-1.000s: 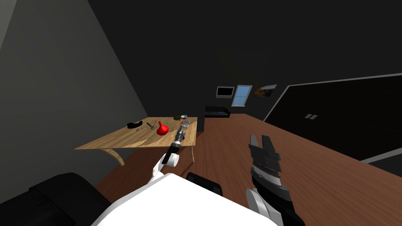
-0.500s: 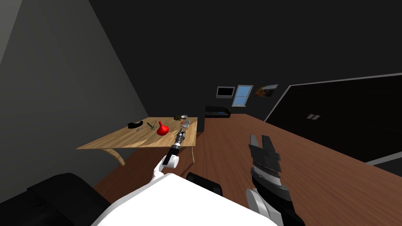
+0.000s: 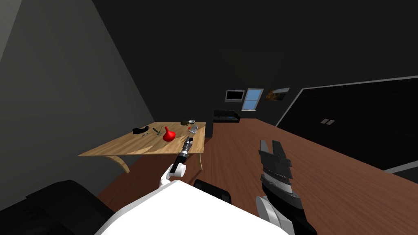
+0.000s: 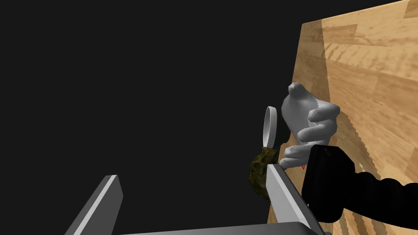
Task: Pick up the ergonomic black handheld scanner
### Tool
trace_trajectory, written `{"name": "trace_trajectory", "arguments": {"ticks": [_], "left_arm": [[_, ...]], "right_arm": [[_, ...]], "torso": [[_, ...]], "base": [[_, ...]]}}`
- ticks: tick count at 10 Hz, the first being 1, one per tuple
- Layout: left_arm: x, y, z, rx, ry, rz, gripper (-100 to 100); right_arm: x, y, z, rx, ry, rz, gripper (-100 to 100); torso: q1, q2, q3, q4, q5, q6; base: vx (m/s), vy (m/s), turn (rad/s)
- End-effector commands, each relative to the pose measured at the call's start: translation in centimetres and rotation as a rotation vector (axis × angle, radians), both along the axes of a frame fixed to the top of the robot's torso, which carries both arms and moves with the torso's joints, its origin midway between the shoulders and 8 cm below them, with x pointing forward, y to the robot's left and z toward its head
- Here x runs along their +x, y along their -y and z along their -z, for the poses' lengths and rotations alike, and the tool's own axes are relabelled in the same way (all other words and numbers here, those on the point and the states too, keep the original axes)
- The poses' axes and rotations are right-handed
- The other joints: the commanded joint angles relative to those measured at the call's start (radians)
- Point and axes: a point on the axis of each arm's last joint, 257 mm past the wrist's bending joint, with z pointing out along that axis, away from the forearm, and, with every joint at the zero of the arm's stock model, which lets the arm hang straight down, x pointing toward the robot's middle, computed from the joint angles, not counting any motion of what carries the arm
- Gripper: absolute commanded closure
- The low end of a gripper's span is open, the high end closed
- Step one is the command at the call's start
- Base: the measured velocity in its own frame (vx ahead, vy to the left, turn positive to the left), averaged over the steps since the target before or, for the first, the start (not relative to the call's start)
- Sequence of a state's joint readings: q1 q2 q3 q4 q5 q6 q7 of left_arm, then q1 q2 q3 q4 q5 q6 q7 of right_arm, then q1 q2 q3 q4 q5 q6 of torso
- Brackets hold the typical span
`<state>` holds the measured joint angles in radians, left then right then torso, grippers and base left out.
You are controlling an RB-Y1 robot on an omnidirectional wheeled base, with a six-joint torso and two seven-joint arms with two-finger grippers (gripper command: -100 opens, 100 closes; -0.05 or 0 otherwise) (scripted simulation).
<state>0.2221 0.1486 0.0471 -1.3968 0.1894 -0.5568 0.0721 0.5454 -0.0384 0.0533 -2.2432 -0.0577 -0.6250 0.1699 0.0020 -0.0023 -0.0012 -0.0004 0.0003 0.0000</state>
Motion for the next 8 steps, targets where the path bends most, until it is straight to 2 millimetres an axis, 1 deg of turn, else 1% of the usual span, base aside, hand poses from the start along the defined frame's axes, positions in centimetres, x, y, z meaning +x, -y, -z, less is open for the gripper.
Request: {"name": "trace_trajectory", "arguments": {"ticks": [1, 2, 3, 6, 8], "left_arm": [[-0.3, -0.4, 2.1, -0.012, -0.041, -0.012, -100], [-0.6, -0.5, 3.4, -0.019, -0.065, -0.018, -100], [-0.6, -0.5, 3.4, -0.019, -0.065, -0.018, -100], [-1.5, -0.5, 6.8, -0.043, -0.129, -0.036, -100], [-2.7, 0.3, 10.2, -0.079, -0.193, -0.053, -100]], "right_arm": [[0.0, 0.0, 0.0, 0.0, 0.0, 0.0, 0], [0.0, 0.0, 0.0, 0.0, 0.0, 0.0, 0], [0.0, 0.0, 0.0, 0.0, 0.0, 0.0, 0], [0.0, 0.0, 0.0, 0.0, 0.0, 0.0, 0], [0.0, 0.0, 0.0, 0.0, 0.0, 0.0, 0]], "torso": [[0.0, 0.0, 0.0, 0.0, 0.0, 0.0], [0.001, 0.0, 0.0, 0.0, 0.0, 0.0], [0.001, -0.001, -0.001, 0.0, 0.0, 0.0], [0.0, -0.001, 0.0, 0.0, 0.0, 0.0], [0.002, -0.002, -0.001, 0.0, 0.0, 0.0]], "base": [[0.04, 0.042, -0.002], [0.053, 0.048, -0.005], [0.037, 0.032, -0.003], [0.037, 0.036, -0.008], [0.093, 0.09, -0.027]]}}
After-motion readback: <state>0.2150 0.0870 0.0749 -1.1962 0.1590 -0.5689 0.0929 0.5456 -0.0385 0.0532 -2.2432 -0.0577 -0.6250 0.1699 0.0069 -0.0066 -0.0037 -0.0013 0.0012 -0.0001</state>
